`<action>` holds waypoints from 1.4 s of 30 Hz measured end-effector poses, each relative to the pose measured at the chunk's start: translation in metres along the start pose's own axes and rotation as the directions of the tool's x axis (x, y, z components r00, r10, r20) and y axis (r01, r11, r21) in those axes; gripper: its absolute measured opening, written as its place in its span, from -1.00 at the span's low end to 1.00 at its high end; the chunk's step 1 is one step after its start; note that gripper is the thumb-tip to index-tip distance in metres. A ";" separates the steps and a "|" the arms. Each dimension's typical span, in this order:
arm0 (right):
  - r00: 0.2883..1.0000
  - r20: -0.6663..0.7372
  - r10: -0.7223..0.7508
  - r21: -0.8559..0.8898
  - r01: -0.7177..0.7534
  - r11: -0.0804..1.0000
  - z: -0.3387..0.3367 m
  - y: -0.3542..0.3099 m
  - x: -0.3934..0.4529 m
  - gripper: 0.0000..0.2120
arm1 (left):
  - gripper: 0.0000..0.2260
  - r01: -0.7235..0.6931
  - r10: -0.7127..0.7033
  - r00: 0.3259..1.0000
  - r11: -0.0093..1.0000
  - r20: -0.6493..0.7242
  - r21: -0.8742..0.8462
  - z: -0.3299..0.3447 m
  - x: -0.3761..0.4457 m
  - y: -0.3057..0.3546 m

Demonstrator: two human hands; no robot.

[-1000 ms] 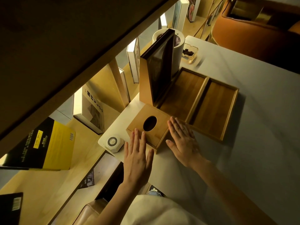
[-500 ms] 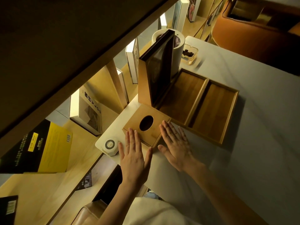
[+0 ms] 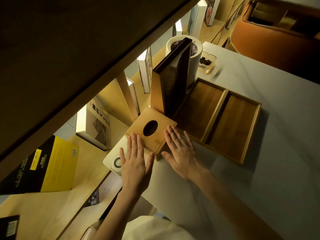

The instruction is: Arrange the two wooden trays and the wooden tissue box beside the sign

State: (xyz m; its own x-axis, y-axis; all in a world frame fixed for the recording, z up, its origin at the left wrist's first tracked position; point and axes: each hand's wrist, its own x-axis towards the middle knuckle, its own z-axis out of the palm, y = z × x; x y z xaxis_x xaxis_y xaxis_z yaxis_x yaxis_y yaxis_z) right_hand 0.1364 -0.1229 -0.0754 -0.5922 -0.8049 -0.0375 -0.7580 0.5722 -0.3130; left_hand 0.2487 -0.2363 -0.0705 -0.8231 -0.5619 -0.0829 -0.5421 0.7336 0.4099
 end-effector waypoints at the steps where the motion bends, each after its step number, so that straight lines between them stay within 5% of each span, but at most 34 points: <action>1: 1.000 0.004 -0.002 0.001 0.002 1.000 0.000 0.000 0.003 -0.35 | -0.39 0.001 -0.001 1.000 1.000 -0.003 -0.001 0.000 0.003 -0.001; 42: 0.996 0.087 0.033 0.030 -0.035 0.999 -0.010 -0.014 0.035 -0.41 | -0.33 -0.057 0.060 0.998 0.984 -0.013 0.170 -0.025 0.042 -0.016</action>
State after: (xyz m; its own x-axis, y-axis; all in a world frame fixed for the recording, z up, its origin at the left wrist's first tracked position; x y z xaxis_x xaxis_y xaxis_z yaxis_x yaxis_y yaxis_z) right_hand 0.1235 -0.1579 -0.0623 -0.5907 -0.7964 -0.1298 -0.7280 0.5954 -0.3398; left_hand 0.2275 -0.2811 -0.0574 -0.8518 -0.5218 -0.0467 -0.5153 0.8186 0.2536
